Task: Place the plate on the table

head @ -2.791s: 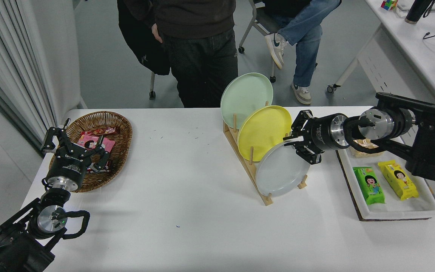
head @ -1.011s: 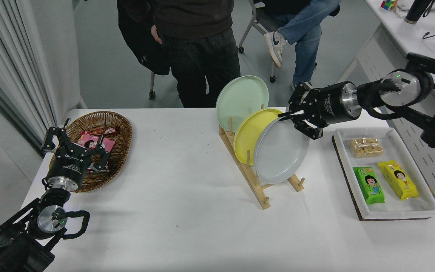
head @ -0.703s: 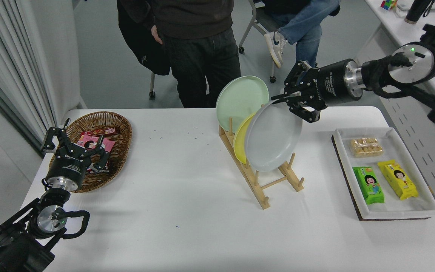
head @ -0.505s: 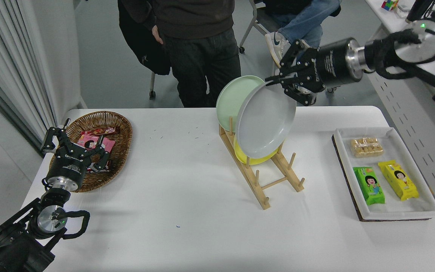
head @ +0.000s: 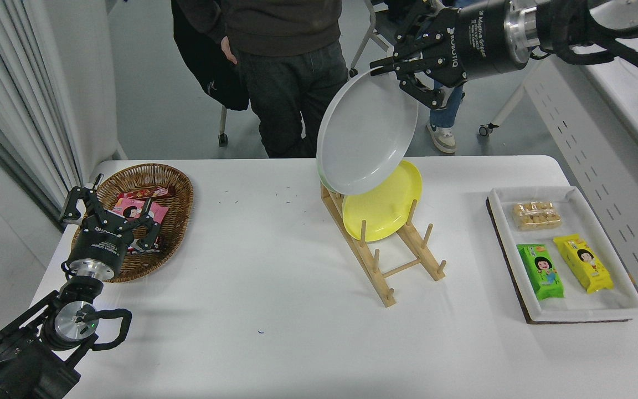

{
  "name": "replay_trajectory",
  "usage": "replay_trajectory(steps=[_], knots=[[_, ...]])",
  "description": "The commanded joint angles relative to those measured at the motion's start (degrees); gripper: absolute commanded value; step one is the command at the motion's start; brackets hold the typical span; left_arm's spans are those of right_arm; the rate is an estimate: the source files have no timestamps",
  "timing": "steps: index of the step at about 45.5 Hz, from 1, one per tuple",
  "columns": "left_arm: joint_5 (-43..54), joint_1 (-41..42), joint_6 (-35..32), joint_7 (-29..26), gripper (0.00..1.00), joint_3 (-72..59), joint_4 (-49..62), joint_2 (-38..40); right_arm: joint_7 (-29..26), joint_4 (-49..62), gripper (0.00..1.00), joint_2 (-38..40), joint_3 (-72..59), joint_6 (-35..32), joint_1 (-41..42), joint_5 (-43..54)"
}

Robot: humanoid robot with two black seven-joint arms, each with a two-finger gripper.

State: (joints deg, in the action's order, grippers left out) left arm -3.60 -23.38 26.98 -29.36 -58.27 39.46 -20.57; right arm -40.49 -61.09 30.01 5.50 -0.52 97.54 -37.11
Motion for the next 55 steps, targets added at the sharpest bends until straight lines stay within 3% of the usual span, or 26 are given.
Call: replay_trajectory(steps=[1, 14, 28, 37, 46, 55], knots=[[0.0, 0.0, 0.0, 0.0, 0.98, 0.0, 0.0, 0.0, 0.1, 0.3, 0.00, -3.6, 0.0, 2.9, -0.4, -4.2], [0.0, 0.0, 0.0, 0.0, 0.98, 0.0, 0.0, 0.0, 0.0, 0.3, 0.00, -7.2, 0.0, 8.1, -3.4, -13.6], [0.0, 0.0, 0.0, 0.0, 0.98, 0.0, 0.0, 0.0, 0.1, 0.6, 0.00, -12.0, 1.7, 14.8, -9.2, -14.1], [0.0, 0.0, 0.0, 0.0, 0.98, 0.0, 0.0, 0.0, 0.8, 2.1, 0.00, -17.1, 3.9, 17.5, -11.8, -12.5], [0.0, 0.0, 0.0, 0.0, 0.98, 0.0, 0.0, 0.0, 1.1, 5.7, 0.00, -21.9, 4.1, 20.1, -14.2, -1.7], [0.0, 0.0, 0.0, 0.0, 0.98, 0.0, 0.0, 0.0, 1.0, 7.7, 0.00, -25.5, 6.2, 22.6, -17.4, -2.0]])
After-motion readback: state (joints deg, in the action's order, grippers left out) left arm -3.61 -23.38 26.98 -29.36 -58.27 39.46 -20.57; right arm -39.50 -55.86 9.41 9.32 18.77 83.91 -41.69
